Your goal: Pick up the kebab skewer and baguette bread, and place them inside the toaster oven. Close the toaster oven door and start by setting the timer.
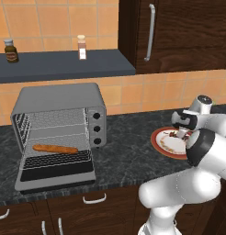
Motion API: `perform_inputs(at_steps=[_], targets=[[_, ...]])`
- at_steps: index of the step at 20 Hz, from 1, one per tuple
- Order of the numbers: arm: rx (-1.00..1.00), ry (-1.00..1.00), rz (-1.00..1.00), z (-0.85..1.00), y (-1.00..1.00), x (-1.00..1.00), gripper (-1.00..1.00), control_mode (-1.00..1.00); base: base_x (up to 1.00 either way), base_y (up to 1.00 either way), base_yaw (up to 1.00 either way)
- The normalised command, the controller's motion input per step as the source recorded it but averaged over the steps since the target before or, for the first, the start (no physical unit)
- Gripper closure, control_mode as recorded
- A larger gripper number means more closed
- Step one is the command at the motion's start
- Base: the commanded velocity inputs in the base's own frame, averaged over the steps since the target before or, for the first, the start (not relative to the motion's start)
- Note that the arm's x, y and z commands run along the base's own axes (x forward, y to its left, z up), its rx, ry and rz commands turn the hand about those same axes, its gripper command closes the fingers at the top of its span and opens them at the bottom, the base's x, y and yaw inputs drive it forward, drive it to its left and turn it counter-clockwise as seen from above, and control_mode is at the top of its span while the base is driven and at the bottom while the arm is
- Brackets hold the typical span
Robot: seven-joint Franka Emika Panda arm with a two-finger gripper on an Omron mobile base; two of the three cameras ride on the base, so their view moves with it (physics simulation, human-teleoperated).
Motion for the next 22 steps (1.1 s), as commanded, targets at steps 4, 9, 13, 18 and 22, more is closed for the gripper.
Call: perform_inputs(at_steps=[4,9,13,18,22], targets=[[0.00,0.13,0.00,-0.26,-0.01,0.00,-1.00,-1.00,0.00,0.00,0.00],[0.00,0.07,0.00,-0.23,-0.01,0.23,-1.00,-1.00,0.00,0.00,0.00],[0.00,0.06,0.00,-0.39,-0.05,0.41,-1.00,-1.00,0.00,0.00,0.00],[0.00,0.09,0.00,-0.31,0.00,0.35,-1.00,-1.00,0.00,0.00,0.00],[0.00,0.05,0.00,-0.26,-0.15,0.42,-1.00,-1.00,0.00,0.00,0.00]])
